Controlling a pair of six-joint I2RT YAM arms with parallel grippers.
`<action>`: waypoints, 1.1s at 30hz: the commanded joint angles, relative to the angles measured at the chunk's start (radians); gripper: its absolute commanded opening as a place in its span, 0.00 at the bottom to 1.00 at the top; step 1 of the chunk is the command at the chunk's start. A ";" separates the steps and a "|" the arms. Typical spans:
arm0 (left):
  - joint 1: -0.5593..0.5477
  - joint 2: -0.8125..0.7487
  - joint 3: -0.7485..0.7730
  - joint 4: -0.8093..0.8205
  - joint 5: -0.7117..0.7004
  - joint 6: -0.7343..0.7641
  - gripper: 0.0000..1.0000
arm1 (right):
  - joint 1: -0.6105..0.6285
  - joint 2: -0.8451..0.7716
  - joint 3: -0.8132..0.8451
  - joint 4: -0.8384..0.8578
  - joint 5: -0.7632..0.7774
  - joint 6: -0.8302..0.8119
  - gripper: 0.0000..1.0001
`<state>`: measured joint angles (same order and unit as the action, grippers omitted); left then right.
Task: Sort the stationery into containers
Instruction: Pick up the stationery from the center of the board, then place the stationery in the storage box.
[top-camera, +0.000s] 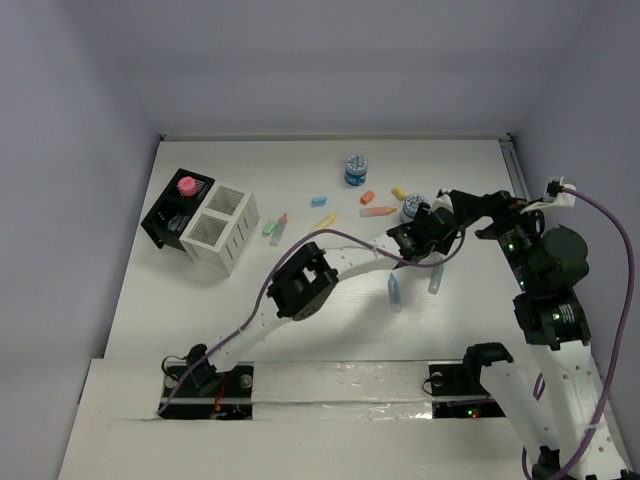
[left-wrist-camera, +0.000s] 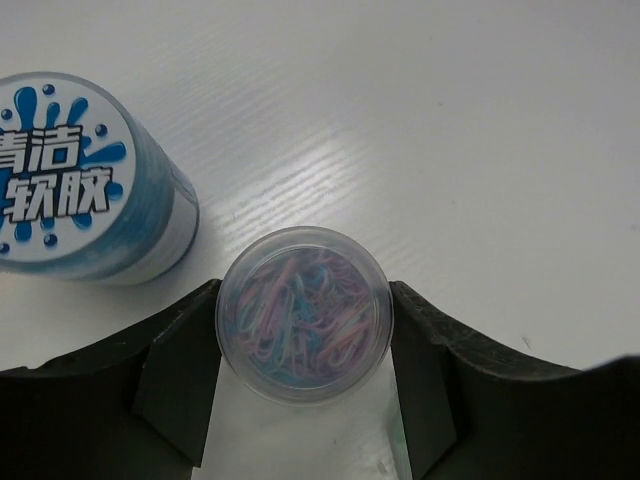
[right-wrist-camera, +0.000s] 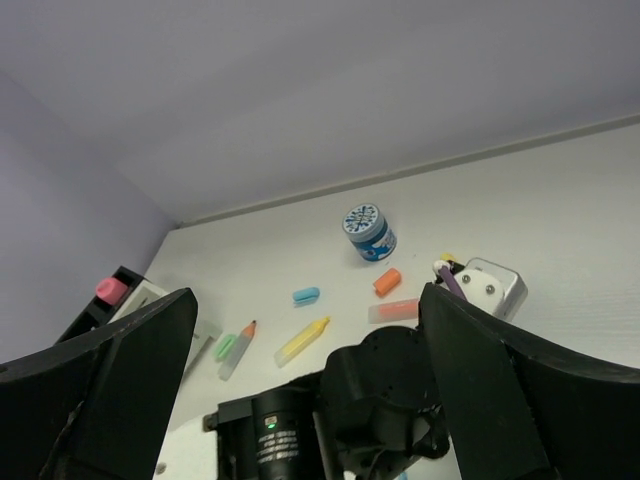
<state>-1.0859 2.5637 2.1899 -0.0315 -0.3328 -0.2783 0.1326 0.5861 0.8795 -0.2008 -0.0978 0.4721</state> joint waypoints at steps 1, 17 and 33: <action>-0.039 -0.262 -0.073 0.106 -0.008 0.054 0.26 | 0.010 -0.017 0.010 0.051 -0.037 0.019 0.99; 0.208 -1.089 -0.780 0.144 -0.221 0.012 0.25 | 0.010 -0.120 -0.077 0.118 -0.117 0.095 0.99; 0.945 -1.581 -1.182 -0.208 -0.111 -0.164 0.33 | 0.029 0.064 -0.289 0.267 -0.286 0.103 0.99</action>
<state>-0.1909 0.9306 1.0386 -0.2218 -0.4942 -0.4240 0.1493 0.6563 0.5880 -0.0277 -0.3660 0.5983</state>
